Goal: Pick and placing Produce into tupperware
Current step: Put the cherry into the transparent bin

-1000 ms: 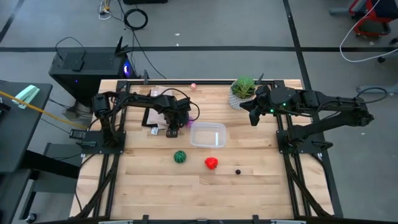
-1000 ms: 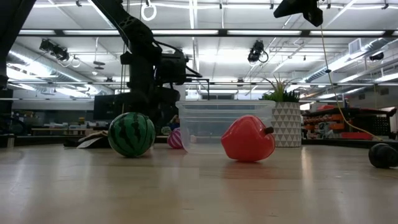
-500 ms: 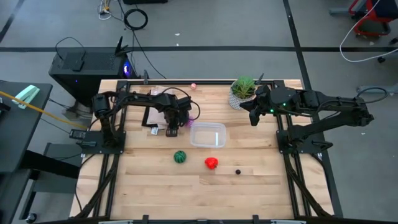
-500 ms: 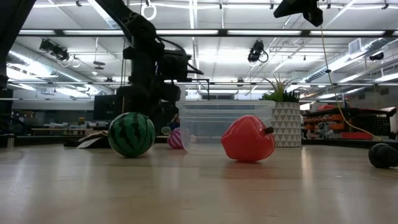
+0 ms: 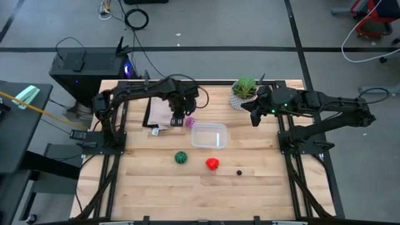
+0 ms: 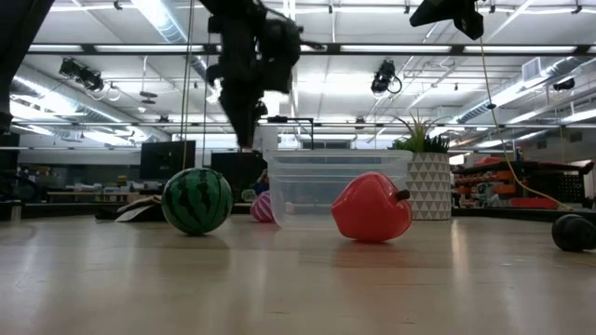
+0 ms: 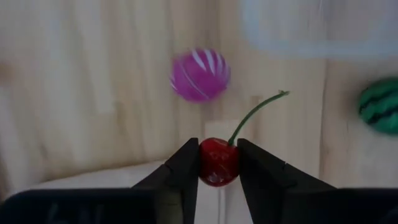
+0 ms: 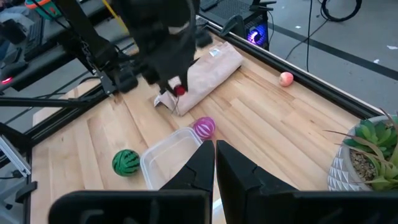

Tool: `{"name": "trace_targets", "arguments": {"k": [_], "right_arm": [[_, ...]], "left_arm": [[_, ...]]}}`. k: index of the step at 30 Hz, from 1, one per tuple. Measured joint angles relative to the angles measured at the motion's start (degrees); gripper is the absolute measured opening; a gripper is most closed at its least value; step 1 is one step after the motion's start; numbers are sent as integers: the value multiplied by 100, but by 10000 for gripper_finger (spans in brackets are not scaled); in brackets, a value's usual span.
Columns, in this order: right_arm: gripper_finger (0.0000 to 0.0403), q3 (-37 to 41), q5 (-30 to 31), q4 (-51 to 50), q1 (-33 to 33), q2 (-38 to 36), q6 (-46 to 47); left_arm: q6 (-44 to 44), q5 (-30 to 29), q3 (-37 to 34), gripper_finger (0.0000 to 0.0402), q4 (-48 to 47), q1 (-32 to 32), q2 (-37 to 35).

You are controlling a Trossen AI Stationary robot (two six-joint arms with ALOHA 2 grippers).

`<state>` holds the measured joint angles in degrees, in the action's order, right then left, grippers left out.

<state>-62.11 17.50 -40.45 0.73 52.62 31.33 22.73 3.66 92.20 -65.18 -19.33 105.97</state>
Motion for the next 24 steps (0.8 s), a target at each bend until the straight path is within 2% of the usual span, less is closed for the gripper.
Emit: {"name": "trace_targets", "arguments": {"k": [4,9,16,24], "right_arm": [[23,0,0,0,1,0,-63],[23,0,0,-27,0,0,-145],[23,0,-75,-43,2,-28,-294],[23,0,-272,-81,0,-82,-434]], "left_arm": [[-402,145,684,111,145,70,0],[-711,201,1156,115,632,411,-2],[-712,213,1176,109,1205,956,2],[-913,191,1183,112,1462,1087,309]]}}
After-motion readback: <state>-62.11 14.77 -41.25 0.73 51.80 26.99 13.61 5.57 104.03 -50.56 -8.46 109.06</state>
